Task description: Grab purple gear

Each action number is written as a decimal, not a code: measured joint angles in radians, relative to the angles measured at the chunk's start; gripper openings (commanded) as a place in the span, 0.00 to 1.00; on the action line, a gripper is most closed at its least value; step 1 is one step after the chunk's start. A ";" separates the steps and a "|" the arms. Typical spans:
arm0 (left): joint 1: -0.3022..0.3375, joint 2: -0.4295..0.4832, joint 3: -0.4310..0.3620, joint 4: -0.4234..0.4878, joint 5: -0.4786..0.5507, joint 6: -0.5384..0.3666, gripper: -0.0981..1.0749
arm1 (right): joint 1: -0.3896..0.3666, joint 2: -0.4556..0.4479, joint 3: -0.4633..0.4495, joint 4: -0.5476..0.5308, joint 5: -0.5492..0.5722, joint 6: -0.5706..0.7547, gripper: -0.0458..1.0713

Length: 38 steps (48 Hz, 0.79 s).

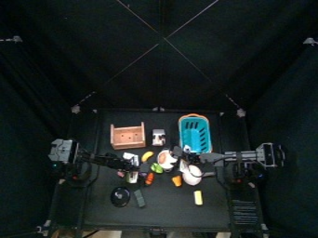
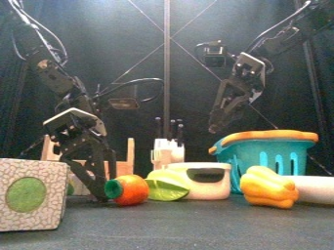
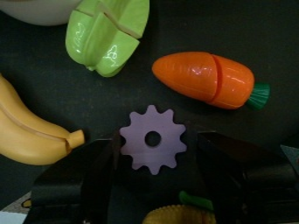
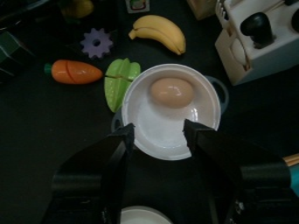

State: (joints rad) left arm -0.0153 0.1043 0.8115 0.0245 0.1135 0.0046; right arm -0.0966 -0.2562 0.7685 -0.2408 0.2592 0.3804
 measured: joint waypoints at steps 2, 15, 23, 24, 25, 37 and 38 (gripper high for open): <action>0.000 0.000 -0.003 0.000 0.006 0.000 0.75 | 0.000 0.000 0.000 0.000 0.002 0.000 0.80; 0.000 -0.002 -0.009 0.000 0.014 0.000 0.60 | -0.005 0.000 0.000 0.000 0.002 -0.002 0.80; -0.002 -0.026 -0.005 0.002 0.018 0.000 0.57 | -0.005 0.000 0.000 -0.002 0.002 0.000 0.80; 0.000 -0.029 -0.003 0.002 0.021 -0.002 0.57 | -0.005 0.000 0.000 -0.002 0.000 0.000 0.80; -0.002 -0.034 -0.003 0.000 0.026 -0.002 0.57 | -0.005 0.000 0.000 -0.002 0.002 0.000 0.79; -0.002 -0.077 0.003 0.000 0.031 -0.002 0.57 | -0.005 0.000 0.000 -0.003 0.002 0.000 0.80; -0.002 -0.080 0.003 0.002 0.031 -0.002 0.57 | -0.005 0.000 0.002 -0.003 0.002 0.000 0.80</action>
State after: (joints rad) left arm -0.0169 0.0245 0.8145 0.0261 0.1442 0.0031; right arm -0.1012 -0.2562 0.7701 -0.2439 0.2608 0.3804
